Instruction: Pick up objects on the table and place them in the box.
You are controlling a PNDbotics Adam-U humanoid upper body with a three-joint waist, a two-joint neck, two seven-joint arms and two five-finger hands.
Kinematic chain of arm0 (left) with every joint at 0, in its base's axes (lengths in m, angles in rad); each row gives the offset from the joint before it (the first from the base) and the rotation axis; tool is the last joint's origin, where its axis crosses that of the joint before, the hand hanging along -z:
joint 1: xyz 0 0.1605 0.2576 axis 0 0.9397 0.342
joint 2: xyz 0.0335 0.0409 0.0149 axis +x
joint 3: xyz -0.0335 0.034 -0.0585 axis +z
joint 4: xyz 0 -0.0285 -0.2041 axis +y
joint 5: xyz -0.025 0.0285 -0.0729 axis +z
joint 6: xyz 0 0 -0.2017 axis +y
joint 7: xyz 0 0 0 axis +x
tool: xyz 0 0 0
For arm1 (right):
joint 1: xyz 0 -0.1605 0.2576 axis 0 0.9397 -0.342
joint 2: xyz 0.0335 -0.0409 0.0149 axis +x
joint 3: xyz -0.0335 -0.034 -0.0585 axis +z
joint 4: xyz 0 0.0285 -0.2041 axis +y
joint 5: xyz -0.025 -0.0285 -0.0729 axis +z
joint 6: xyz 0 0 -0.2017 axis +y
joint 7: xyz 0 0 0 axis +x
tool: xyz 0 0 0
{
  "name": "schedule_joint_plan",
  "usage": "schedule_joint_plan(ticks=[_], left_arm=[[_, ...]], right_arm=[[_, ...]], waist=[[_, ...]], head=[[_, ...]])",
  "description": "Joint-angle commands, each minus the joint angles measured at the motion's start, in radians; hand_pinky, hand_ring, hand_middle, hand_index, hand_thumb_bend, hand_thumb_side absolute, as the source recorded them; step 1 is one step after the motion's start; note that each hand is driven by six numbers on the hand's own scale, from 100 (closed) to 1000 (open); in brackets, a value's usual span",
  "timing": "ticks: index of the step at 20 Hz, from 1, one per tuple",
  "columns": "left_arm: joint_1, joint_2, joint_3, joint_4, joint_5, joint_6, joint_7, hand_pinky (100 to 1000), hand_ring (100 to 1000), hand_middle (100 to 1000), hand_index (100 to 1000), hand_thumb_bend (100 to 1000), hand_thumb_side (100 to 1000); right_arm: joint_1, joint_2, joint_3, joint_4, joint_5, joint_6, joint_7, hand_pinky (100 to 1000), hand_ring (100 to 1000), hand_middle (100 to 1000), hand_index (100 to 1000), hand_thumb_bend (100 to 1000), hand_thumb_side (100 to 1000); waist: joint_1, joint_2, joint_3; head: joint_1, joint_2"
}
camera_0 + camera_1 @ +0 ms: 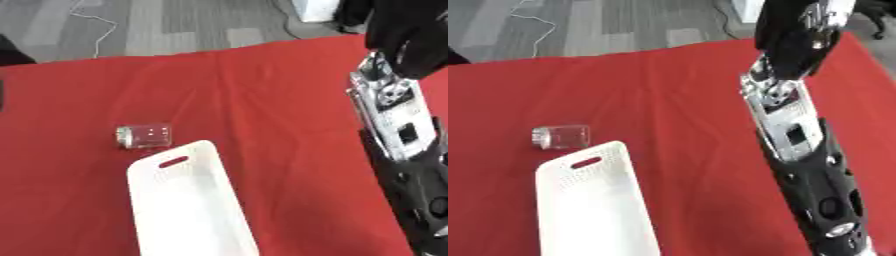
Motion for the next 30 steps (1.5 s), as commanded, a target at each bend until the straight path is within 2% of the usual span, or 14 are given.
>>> schedule_joint_plan(ticks=[1, 5, 9, 14, 19, 21, 23, 26, 28, 30], left_arm=[[-0.054, 0.051, -0.001, -0.014, 0.001, 0.044, -0.058, 788, 697, 850, 819, 271, 766], [-0.112, 0.059, -0.025, -0.014, 0.008, 0.083, -0.131, 792, 693, 841, 825, 255, 790], [-0.142, 0.093, -0.045, -0.014, 0.002, 0.136, -0.246, 799, 701, 848, 836, 234, 826], [-0.186, 0.155, -0.082, -0.014, -0.023, 0.203, -0.455, 808, 722, 856, 847, 231, 864], [-0.229, 0.180, -0.102, -0.014, -0.046, 0.274, -0.600, 808, 728, 853, 847, 251, 834], [-0.251, 0.187, -0.115, -0.014, -0.051, 0.298, -0.651, 803, 719, 844, 841, 218, 773], [-0.270, 0.193, -0.128, -0.014, -0.035, 0.316, -0.703, 803, 718, 840, 842, 226, 763], [-0.293, 0.199, -0.133, -0.014, -0.027, 0.333, -0.774, 808, 730, 843, 847, 275, 753], [-0.307, 0.203, -0.137, -0.014, -0.034, 0.343, -0.817, 810, 737, 844, 847, 306, 706], [-0.316, 0.204, -0.140, -0.013, -0.048, 0.348, -0.851, 811, 739, 842, 842, 350, 695]], right_arm=[[0.024, -0.036, -0.006, -0.009, -0.020, -0.033, -0.009, 365, 406, 388, 412, 100, 1000], [0.039, -0.057, -0.025, -0.009, -0.022, -0.070, -0.017, 371, 405, 393, 413, 100, 1000], [-0.007, -0.043, -0.027, -0.009, 0.015, -0.049, -0.007, 375, 405, 395, 414, 100, 1000], [-0.029, -0.032, -0.012, -0.009, 0.031, -0.016, 0.004, 371, 405, 394, 414, 100, 1000], [-0.029, -0.027, -0.007, -0.009, 0.029, -0.011, 0.006, 370, 405, 393, 413, 100, 1000], [-0.031, -0.024, -0.006, -0.009, 0.027, -0.013, 0.007, 371, 405, 393, 413, 100, 999], [-0.035, -0.020, -0.005, -0.009, 0.025, -0.016, 0.007, 372, 405, 394, 414, 100, 1000], [-0.040, -0.013, -0.005, -0.009, 0.025, -0.019, 0.007, 375, 405, 395, 414, 100, 998], [-0.044, -0.008, -0.005, -0.009, 0.025, -0.021, 0.007, 376, 405, 395, 414, 100, 997], [-0.048, -0.002, -0.004, -0.009, 0.025, -0.024, 0.006, 377, 404, 396, 414, 100, 998]], waist=[[0.005, -0.013, 0.014], [0.006, -0.011, 0.022], [0.012, -0.009, 0.001], [0.022, -0.012, -0.015], [0.024, -0.009, -0.024], [0.026, -0.007, -0.030], [0.029, -0.006, -0.035], [0.033, -0.005, -0.043], [0.037, -0.006, -0.051], [0.040, -0.006, -0.057]], head=[[-0.015, 0.000], [0.004, 0.000], [0.023, 0.000], [0.036, 0.000], [0.037, 0.000], [0.043, 0.000], [0.048, 0.000], [0.058, 0.000], [0.064, 0.000], [0.067, 0.000]])
